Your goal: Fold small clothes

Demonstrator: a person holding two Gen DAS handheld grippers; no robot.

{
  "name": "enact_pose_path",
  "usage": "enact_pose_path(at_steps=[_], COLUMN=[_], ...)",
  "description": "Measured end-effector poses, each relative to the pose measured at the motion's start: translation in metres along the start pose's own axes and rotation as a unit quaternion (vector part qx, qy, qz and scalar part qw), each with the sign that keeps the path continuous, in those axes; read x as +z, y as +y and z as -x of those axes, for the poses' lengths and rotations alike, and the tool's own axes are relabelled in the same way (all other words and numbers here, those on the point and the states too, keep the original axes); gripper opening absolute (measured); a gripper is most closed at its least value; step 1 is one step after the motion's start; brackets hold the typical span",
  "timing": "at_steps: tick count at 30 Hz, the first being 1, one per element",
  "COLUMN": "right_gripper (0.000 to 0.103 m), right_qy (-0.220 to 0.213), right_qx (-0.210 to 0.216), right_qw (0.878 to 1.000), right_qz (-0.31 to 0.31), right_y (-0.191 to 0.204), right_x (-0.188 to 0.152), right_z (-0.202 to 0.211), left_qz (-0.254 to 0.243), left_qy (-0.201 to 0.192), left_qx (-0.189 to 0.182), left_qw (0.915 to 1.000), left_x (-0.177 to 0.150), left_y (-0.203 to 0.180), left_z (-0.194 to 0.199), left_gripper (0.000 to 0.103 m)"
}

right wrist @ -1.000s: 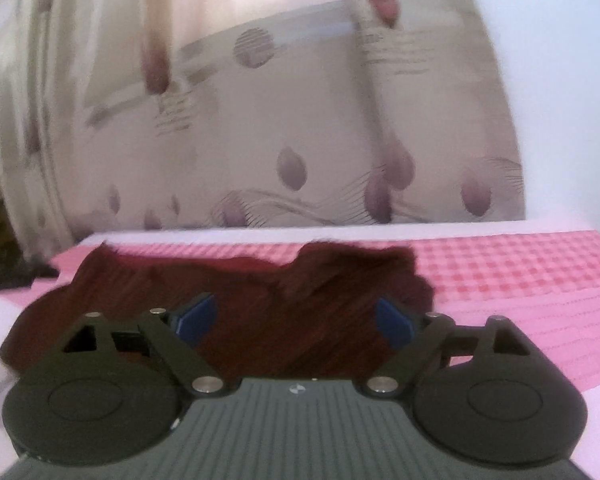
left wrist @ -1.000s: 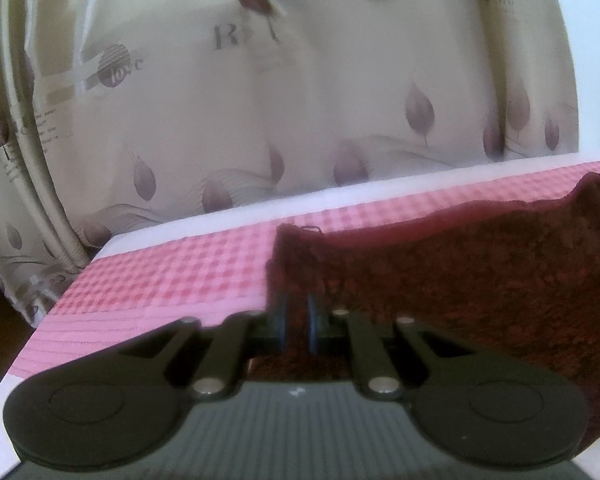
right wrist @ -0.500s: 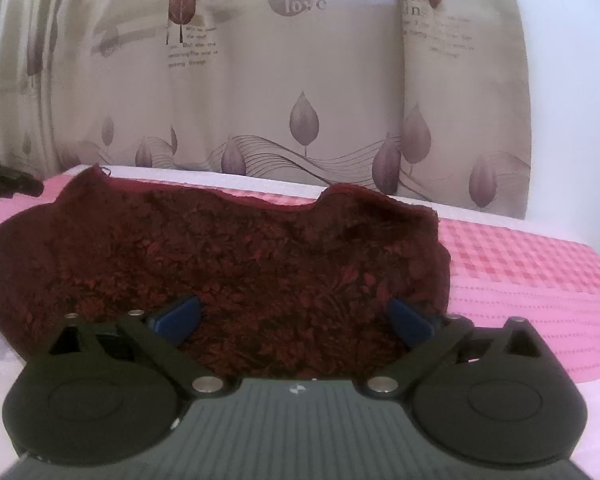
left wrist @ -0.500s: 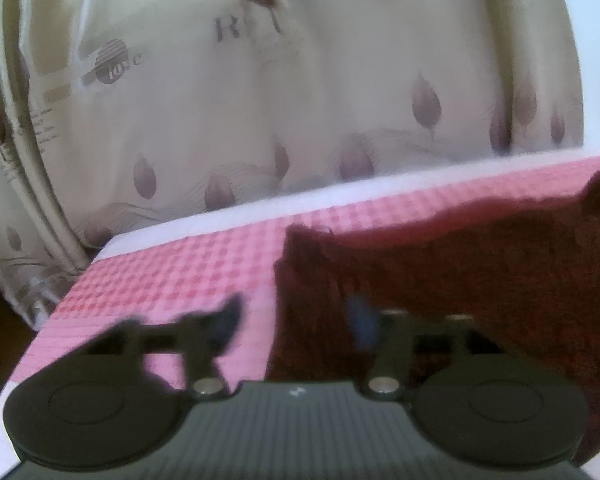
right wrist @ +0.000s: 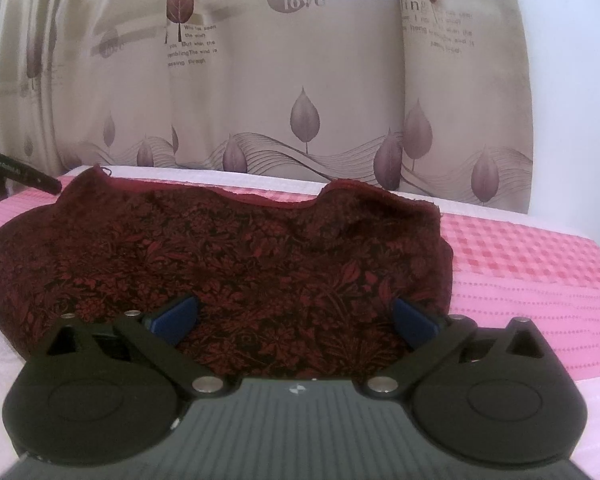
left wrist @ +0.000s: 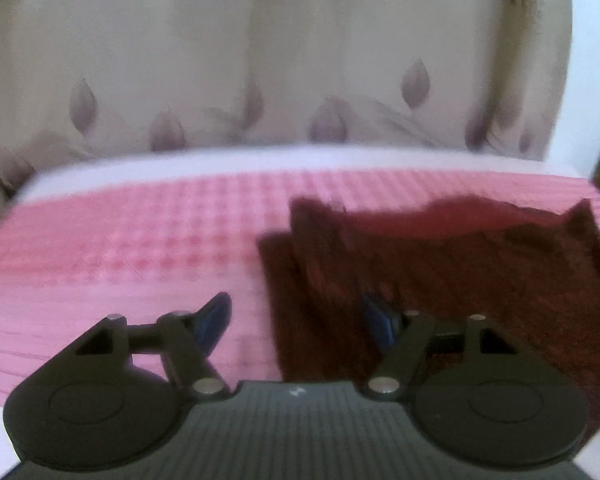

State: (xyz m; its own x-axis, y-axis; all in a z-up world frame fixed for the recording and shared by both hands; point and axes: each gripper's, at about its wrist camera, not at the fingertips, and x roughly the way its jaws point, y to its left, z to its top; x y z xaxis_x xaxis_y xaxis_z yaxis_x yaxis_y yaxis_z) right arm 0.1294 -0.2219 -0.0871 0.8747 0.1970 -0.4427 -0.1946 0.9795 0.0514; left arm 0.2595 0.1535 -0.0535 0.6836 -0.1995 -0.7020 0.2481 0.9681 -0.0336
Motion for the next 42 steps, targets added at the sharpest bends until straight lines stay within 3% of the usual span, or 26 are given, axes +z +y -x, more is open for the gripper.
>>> enact_pose_path(at_steps=[4, 6, 9, 11, 16, 18, 19, 20, 23, 26, 31, 36, 39, 42], right_gripper=[0.103, 0.103, 0.103, 0.103, 0.103, 0.103, 0.103, 0.103, 0.103, 0.103, 0.103, 0.103, 0.097, 0.08], right_qy=[0.0, -0.001, -0.001, -0.001, 0.0, 0.001, 0.001, 0.002, 0.001, 0.001, -0.001, -0.008, -0.027, -0.035], right_qx=[0.0, 0.0, 0.0, 0.0, -0.002, -0.003, -0.004, -0.004, -0.004, -0.002, -0.001, 0.008, 0.036, 0.131], right_qw=[1.0, 1.0, 1.0, 1.0, 1.0, 1.0, 1.0, 1.0, 1.0, 1.0, 1.0, 1.0, 0.997, 0.98], right_qz=[-0.002, -0.003, -0.003, -0.003, -0.001, 0.0, 0.0, 0.001, -0.001, -0.002, -0.005, -0.022, -0.056, -0.145], right_y=[0.0, -0.001, -0.001, -0.001, 0.0, 0.001, 0.001, 0.001, 0.001, 0.0, -0.001, -0.007, -0.016, -0.025], right_x=[0.0, 0.0, 0.0, 0.0, 0.0, 0.0, 0.0, 0.0, 0.0, 0.0, 0.0, -0.001, 0.003, 0.03], right_z=[0.0, 0.0, 0.0, 0.0, -0.001, -0.001, -0.001, -0.001, -0.001, -0.002, -0.001, 0.001, 0.01, 0.026], left_qz=[0.028, 0.057, 0.145, 0.167, 0.169, 0.19, 0.202, 0.208, 0.207, 0.191, 0.148, 0.126, 0.083, 0.041], left_qy=[0.034, 0.054, 0.076, 0.076, 0.063, 0.057, 0.055, 0.049, 0.024, -0.003, -0.047, -0.08, -0.105, -0.127], left_qx=[-0.055, -0.095, -0.17, -0.203, -0.216, -0.228, -0.239, -0.245, -0.236, -0.204, -0.123, -0.075, -0.04, -0.015], left_qw=[0.9975, 0.9924, 0.9718, 0.9618, 0.9597, 0.9533, 0.9481, 0.9458, 0.9491, 0.9601, 0.9801, 0.986, 0.9901, 0.991], left_x=[-0.001, -0.002, -0.005, -0.005, -0.004, -0.007, -0.012, -0.015, -0.021, -0.02, -0.011, -0.005, -0.003, -0.006], left_y=[0.017, 0.027, 0.057, 0.069, 0.063, 0.059, 0.058, 0.062, 0.061, 0.051, 0.011, -0.028, -0.062, -0.095], left_z=[-0.022, -0.031, -0.046, -0.051, -0.053, -0.055, -0.057, -0.057, -0.052, -0.037, 0.003, 0.039, 0.061, 0.072], left_gripper=[0.071, 0.071, 0.071, 0.071, 0.07, 0.06, 0.049, 0.046, 0.034, 0.027, 0.025, 0.025, 0.024, 0.024])
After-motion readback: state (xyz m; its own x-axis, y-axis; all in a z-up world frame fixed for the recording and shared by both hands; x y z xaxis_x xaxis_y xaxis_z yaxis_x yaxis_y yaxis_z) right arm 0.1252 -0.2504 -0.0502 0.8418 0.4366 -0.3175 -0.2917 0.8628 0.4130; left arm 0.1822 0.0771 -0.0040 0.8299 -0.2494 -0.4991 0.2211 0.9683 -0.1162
